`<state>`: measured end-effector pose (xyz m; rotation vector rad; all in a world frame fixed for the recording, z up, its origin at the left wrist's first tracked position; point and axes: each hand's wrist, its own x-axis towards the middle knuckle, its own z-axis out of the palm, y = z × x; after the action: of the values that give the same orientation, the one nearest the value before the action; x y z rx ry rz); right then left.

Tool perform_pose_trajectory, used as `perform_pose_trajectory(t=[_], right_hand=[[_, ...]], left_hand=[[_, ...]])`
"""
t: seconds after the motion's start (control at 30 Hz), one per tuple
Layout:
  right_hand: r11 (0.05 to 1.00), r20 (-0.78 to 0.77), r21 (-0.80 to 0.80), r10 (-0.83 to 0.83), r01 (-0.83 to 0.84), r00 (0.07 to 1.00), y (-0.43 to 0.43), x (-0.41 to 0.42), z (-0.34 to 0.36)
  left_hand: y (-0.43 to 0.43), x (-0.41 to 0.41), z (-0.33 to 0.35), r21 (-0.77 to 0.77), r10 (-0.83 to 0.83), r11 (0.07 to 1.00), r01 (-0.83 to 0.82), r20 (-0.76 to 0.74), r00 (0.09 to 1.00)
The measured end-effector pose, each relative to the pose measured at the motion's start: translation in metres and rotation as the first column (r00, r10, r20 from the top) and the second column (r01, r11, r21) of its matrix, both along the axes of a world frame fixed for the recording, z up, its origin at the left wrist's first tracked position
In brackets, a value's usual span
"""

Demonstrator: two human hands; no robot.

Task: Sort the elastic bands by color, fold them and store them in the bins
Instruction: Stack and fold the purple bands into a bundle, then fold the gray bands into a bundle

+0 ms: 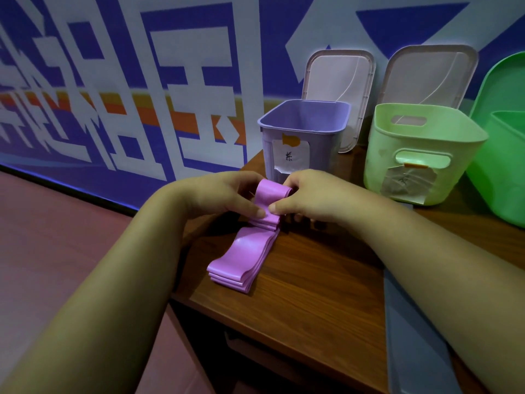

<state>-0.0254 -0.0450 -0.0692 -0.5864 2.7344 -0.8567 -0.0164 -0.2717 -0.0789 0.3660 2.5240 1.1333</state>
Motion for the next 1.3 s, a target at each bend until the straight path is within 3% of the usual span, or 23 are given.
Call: perform_pose_trajectory(t=[0.1, 0.37, 0.5, 0.67, 0.83, 1.0, 1.2, 1.3], right_hand=[[1.000, -0.087, 0.027, 0.015, -0.013, 0.996, -0.005, 0.009, 0.008], [0.976, -0.120, 0.064, 0.215, -0.208, 0.969, -0.013, 0.046, 0.018], [0.937, -0.258, 0.180, 0.340, -0.301, 0.904, -0.017, 0.067, 0.012], [0.928, -0.316, 0.160, 0.370, -0.335, 0.874, -0.015, 0.087, -0.002], [0.919, -0.235, 0.121, 0.394, -0.376, 0.888, -0.009, 0.097, -0.006], [0.939, -0.193, 0.062, 0.344, -0.338, 0.919, 0.000, 0.097, 0.005], [0.999, -0.255, -0.033, 0.018, -0.028, 0.967, 0.042, 0.075, 0.007], [0.990, -0.264, -0.062, -0.138, 0.126, 0.954, 0.074, 0.062, 0.004]], left_hand=[[0.002, 0.011, 0.008, -0.088, 0.045, 0.995, -0.046, -0.011, 0.999], [-0.012, 0.052, -0.005, 0.029, 0.060, 0.998, -0.056, -0.189, 0.980], [-0.022, 0.069, -0.006, 0.028, 0.024, 0.999, -0.020, -0.164, 0.986], [-0.033, 0.086, 0.000, 0.033, -0.004, 0.999, 0.008, -0.113, 0.994], [-0.028, 0.093, 0.001, 0.050, 0.071, 0.996, -0.068, -0.072, 0.995], [-0.013, 0.093, 0.012, -0.020, -0.026, 0.999, 0.026, -0.007, 1.000], [-0.005, 0.075, 0.010, 0.222, 0.087, 0.971, -0.092, 0.030, 0.996], [0.010, 0.054, 0.012, 0.247, 0.189, 0.951, -0.184, 0.004, 0.982]])
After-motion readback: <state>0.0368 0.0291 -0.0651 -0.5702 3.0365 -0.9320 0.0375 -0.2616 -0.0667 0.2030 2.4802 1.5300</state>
